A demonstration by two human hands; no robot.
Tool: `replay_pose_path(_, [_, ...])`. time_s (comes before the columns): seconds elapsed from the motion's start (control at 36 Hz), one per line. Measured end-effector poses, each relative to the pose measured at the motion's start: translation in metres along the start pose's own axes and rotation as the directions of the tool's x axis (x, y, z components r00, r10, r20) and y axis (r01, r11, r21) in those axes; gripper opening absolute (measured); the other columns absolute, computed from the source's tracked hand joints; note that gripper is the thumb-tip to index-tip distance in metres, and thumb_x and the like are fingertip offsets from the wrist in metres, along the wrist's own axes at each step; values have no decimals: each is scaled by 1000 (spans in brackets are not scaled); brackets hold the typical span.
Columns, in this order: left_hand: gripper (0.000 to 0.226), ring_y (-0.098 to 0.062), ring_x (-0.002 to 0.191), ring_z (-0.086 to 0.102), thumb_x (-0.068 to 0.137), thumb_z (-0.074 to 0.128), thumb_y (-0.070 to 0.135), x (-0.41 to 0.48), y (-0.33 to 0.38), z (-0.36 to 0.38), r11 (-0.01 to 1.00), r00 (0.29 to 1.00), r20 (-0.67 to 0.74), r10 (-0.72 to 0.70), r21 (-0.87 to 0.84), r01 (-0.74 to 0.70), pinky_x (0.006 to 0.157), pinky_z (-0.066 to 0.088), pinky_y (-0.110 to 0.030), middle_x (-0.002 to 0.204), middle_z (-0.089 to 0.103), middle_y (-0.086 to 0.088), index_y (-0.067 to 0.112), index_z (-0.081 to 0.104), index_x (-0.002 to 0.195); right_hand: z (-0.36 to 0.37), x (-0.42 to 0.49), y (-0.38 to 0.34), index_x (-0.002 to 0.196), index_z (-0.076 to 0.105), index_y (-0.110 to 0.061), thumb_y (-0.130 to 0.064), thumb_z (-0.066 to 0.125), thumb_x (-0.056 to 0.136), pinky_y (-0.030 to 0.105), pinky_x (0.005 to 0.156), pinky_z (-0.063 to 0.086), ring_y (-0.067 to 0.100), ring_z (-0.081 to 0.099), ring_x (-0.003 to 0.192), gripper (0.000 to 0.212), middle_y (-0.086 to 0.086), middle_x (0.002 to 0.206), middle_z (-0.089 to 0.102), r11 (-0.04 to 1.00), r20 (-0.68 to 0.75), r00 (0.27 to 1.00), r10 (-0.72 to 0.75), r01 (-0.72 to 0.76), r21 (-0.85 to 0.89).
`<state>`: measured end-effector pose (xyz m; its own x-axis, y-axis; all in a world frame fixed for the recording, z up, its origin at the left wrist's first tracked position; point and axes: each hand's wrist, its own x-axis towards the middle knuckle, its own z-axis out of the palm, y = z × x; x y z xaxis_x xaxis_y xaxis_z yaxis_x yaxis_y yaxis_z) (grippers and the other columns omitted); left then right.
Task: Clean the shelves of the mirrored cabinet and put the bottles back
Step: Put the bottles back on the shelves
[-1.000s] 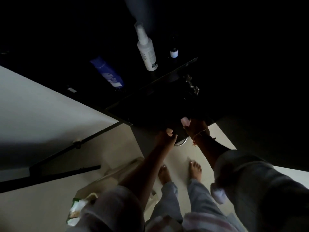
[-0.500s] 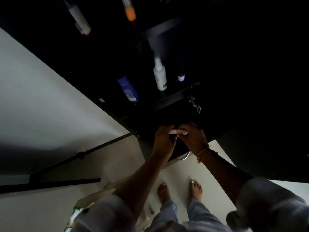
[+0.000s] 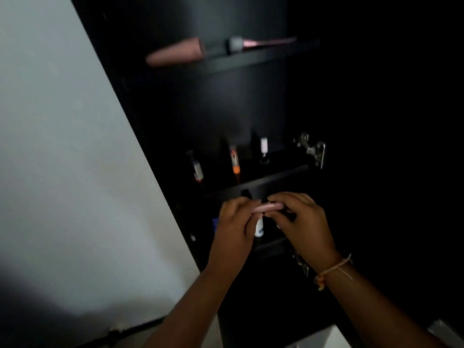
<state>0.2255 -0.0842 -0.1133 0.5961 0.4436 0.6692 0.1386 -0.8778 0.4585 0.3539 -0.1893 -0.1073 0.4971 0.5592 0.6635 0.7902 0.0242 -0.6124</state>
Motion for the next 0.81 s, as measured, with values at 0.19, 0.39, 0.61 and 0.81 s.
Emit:
replay_pose_path(0.19, [26, -13, 108, 53, 95, 59, 15, 67, 38, -54, 983, 966, -189, 177, 82, -164, 97, 41, -20, 116, 53, 1, 12, 64, 120, -31, 68, -47, 110, 70, -14, -5, 69, 84, 20, 94, 47, 9, 60, 105, 28, 0, 114, 62, 970, -123, 965, -233, 239, 35])
replay_pose_path(0.39, [28, -18, 112, 53, 90, 63, 10, 142, 65, -98, 959, 920, -292, 262, 184, -215, 104, 34, -17, 118, 58, -7, 9, 65, 118, -59, 148, -88, 108, 71, -12, -4, 65, 83, 16, 92, 45, 11, 60, 97, 26, 4, 106, 61, 926, -219, 899, -379, 369, -83])
replay_pose_path(0.61, [33, -20, 111, 49, 85, 67, 19, 199, 71, -135, 901, 896, -315, 313, 396, -176, 101, 38, -28, 118, 57, -5, 12, 62, 117, -78, 220, -115, 98, 68, -18, -12, 67, 76, 29, 81, 49, 21, 62, 92, 23, 4, 101, 62, 897, -236, 873, -426, 375, -234])
replay_pose_path(0.81, [32, -26, 110, 54, 85, 62, 32, 214, 59, -145, 806, 927, -217, 307, 578, -131, 89, 48, -42, 115, 61, -4, 16, 64, 113, -73, 246, -122, 100, 71, -24, -23, 67, 78, 35, 82, 52, 24, 62, 96, 22, 3, 102, 62, 887, -41, 928, -370, 339, -313])
